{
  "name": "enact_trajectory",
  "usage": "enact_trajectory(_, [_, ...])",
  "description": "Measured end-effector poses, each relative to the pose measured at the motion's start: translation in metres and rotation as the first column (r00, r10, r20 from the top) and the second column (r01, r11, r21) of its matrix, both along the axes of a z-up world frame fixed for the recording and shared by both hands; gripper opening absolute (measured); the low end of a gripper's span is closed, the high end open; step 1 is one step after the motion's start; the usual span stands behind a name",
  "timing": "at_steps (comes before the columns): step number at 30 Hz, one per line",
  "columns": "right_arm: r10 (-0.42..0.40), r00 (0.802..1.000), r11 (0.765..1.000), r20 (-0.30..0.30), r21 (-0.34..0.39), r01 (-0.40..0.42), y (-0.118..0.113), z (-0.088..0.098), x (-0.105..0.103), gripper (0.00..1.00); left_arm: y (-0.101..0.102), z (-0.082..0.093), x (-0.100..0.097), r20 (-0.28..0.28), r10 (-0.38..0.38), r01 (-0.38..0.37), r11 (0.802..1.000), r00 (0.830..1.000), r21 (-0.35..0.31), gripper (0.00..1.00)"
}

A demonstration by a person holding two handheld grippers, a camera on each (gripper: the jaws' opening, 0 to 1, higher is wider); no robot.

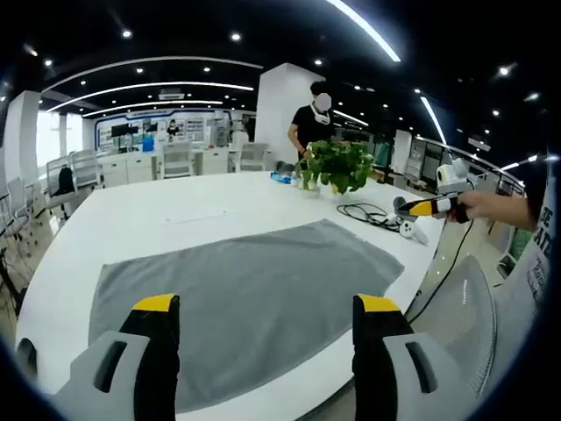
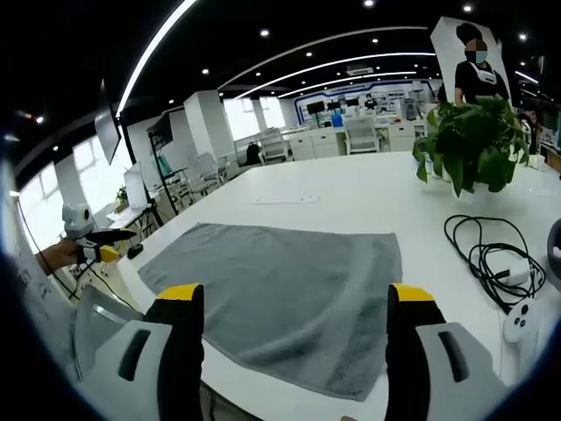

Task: Fold the towel on the table until its edges align and the towel forms a compact rectangular stack.

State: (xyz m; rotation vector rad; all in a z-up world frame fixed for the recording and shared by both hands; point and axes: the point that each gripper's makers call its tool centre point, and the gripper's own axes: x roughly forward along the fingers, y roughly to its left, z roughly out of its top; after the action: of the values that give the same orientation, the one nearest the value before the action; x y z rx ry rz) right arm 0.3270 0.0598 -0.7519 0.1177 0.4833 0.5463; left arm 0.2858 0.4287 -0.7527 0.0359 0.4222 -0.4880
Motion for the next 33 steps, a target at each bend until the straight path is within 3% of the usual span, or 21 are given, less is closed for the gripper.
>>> enact_trajectory(7, [0.018, 1.000, 1.000, 0.003, -0.021, -0.018, 0.002, -0.001, -0.001, 0.90, 0.021, 0.000, 0.005, 0.004, 0.093, -0.093, 0.996, 0.996, 0.012, 0.90])
enact_trajectory(19, [0.033, 0.999, 0.999, -0.023, -0.021, -0.034, 0.008, -0.011, -0.007, 0.90, 0.065, -0.004, 0.000, -0.011, 0.194, -0.194, 0.980, 0.981, 0.053, 0.90])
enact_trajectory(33, [0.031, 0.999, 0.999, -0.015, -0.028, -0.031, -0.006, -0.005, -0.001, 0.89, 0.044, 0.004, 0.007, 0.002, 0.124, -0.124, 0.989, 0.992, 0.085, 0.90])
